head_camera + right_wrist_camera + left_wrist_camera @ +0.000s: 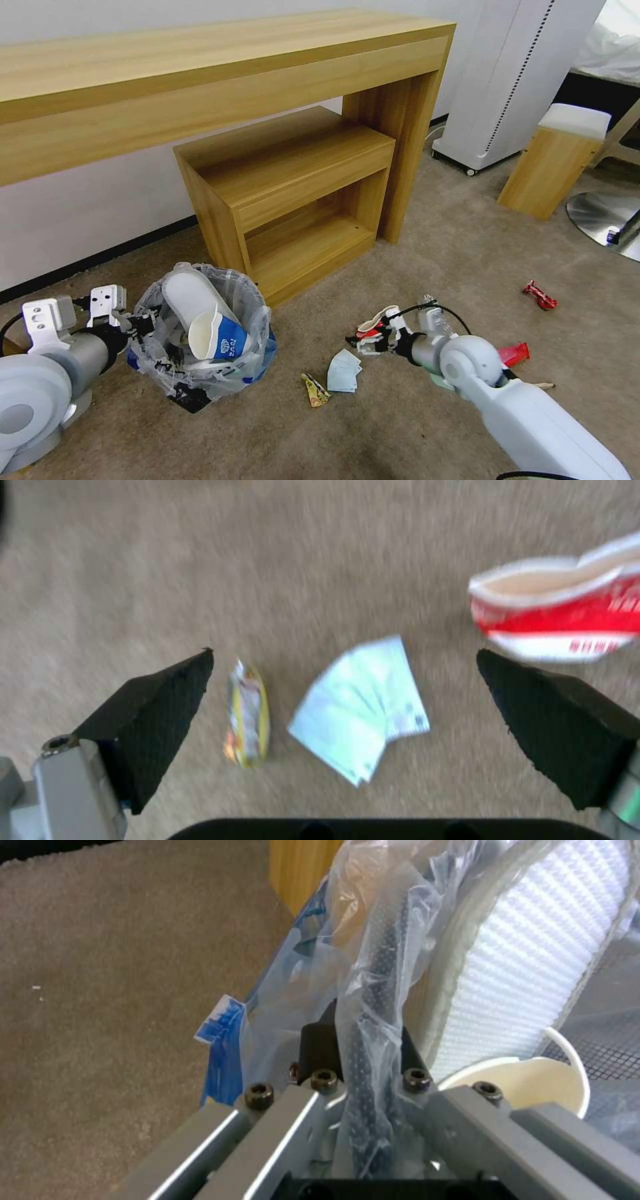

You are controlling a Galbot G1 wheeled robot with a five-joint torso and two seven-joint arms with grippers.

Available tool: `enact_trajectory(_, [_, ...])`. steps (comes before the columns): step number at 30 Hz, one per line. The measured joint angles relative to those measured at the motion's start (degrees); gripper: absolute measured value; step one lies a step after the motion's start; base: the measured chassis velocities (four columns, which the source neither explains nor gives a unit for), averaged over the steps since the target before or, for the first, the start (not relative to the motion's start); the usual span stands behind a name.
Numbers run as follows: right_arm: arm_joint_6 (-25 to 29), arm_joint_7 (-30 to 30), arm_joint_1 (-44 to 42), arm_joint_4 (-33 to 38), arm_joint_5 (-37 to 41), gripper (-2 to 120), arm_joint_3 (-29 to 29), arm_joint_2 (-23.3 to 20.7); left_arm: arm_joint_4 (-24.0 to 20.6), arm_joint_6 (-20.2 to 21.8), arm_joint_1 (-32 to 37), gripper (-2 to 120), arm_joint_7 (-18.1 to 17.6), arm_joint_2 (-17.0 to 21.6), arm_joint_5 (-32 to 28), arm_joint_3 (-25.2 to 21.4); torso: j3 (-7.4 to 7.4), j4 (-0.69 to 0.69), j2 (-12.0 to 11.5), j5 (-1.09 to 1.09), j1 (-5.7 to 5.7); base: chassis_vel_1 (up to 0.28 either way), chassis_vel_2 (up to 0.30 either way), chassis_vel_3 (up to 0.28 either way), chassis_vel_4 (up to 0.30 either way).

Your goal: Pick up the trash bin and place the garbage on the floor into it.

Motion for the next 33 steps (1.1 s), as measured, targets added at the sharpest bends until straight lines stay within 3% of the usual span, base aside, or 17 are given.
enact_trajectory(13, [-1.92,-4.27,1.17,-8.75,-7.94,100,-1.19,2.1,-0.63,0.0,-0.02,1,-0.03,-0.61,0.28,0.46,0.0,-0.01,0.0,0.0,0.0,0.0,0.0,0.0,0.0])
enact_trajectory(22, [3.78,-12.36,3.66,-16.51,-15.49,100,-1.24,5.97,-0.84,-0.02,0.3,1,-0.03,-0.8,0.49,0.39,0.0,-0.01,0.0,0.0,0.01,0.0,0.0,0.0,0.0])
enact_trajectory(33, [6.1,-17.02,6.19,-19.4,-18.07,100,-2.91,8.61,-0.29,-0.02,0.1,1,0.12,-0.92,0.87,0.5,0.0,0.0,0.0,0.0,0.0,0.0,0.0,0.0,0.0])
